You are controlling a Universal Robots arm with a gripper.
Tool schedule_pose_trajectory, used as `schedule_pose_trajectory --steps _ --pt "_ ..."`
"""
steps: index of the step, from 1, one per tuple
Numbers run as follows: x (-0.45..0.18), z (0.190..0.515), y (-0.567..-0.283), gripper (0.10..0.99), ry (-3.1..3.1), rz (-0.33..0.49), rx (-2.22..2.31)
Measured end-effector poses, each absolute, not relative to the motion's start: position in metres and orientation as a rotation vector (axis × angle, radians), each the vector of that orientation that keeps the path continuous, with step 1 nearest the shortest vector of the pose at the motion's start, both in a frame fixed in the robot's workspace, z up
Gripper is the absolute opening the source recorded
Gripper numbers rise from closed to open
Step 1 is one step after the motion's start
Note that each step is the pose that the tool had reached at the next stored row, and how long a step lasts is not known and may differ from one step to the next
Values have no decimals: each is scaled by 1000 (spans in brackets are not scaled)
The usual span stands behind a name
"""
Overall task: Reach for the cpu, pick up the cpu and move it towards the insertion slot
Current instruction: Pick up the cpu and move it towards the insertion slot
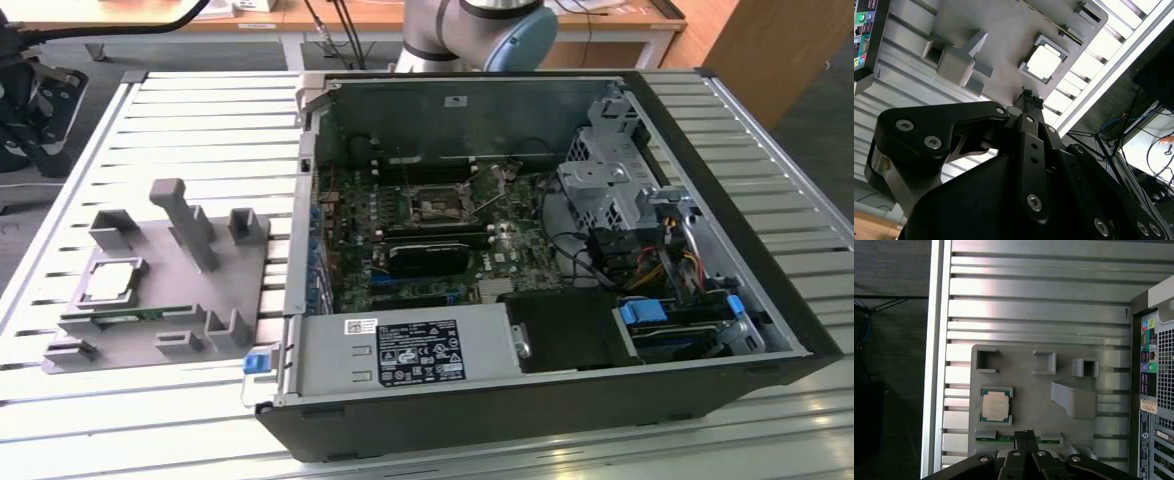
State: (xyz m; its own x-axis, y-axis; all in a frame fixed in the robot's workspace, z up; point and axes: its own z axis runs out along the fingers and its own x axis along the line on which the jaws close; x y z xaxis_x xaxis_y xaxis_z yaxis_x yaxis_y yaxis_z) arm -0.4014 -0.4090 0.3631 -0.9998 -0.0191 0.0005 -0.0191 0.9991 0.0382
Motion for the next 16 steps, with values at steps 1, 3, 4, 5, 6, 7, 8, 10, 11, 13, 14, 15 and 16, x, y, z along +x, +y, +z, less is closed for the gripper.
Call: schedule_pose_trajectory --steps 1,3,4,5,6,7,8,10,11,13,14,15,16 --pt "-402 363 -409 106 -3140 -60 30" --pt "-403 363 -409 106 -3140 -60 30" --pt "-403 363 -409 106 -3140 -60 30" --pt "-404 363 -409 106 -3140 -60 30" --pt "-404 363 -409 106 -3140 -60 30" --pt "-404 363 -409 106 -3140 -60 30" --pt "-405 363 -409 106 -3140 -60 30" --pt "-406 363 -409 106 -3140 -60 30" --pt "-406 363 -409 106 -3140 -60 30" --pt "-407 363 -409 106 -3140 -60 30" --pt "-408 363 -409 106 -3140 -60 30" --pt "-408 363 -409 106 -3140 -60 30" --pt "-409 363 -409 106 -3140 -60 30"
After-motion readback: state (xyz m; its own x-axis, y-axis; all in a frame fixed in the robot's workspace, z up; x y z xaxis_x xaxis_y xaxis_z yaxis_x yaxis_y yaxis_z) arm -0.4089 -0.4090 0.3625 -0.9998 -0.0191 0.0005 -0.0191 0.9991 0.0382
